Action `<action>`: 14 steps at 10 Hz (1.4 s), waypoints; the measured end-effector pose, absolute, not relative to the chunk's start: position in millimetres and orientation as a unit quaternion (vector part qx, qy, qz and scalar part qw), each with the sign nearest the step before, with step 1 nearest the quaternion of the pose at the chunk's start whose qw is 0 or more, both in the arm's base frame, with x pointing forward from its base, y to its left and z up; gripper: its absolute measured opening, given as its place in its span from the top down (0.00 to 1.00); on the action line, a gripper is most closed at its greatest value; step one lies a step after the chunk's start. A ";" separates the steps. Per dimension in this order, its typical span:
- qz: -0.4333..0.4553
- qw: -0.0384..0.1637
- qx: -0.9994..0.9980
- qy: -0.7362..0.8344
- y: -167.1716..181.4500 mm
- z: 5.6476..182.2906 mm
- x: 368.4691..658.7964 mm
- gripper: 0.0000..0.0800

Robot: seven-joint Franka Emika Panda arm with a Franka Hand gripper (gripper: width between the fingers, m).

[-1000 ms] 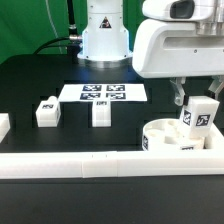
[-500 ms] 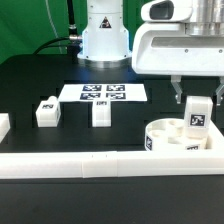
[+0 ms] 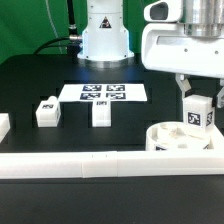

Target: Assemble stool

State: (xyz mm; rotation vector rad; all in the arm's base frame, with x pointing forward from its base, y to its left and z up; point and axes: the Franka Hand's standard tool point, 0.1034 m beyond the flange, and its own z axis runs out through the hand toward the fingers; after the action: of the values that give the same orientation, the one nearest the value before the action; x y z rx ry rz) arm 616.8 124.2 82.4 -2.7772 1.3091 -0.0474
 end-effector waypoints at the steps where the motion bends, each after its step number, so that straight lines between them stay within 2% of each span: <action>1: -0.014 0.035 -0.893 0.449 125.5 82.8 616.7 0.58; 6: 0.001 0.041 -0.792 0.609 128.4 83.7 616.5 0.58; 7: 0.006 0.045 -0.785 0.618 130.8 83.4 615.9 0.44; 8: 0.008 0.047 -0.786 0.616 132.4 83.4 615.6 0.44; 9: 0.006 0.048 -0.804 0.593 131.3 86.7 616.6 0.26; 10: -0.001 0.055 -0.824 0.564 128.8 99.3 620.5 0.21; 12: -0.001 0.071 -0.823 0.563 131.3 116.2 619.9 0.19; 14: -0.005 0.068 -0.868 0.491 131.2 112.7 618.8 0.19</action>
Offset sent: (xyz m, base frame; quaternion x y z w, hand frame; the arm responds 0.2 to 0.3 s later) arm 0.0031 -0.0044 0.0003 -0.0278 0.0006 0.2090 0.9775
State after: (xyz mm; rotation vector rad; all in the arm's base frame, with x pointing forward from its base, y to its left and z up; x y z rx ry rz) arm 618.8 131.2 112.7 -2.6150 1.4800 -0.0155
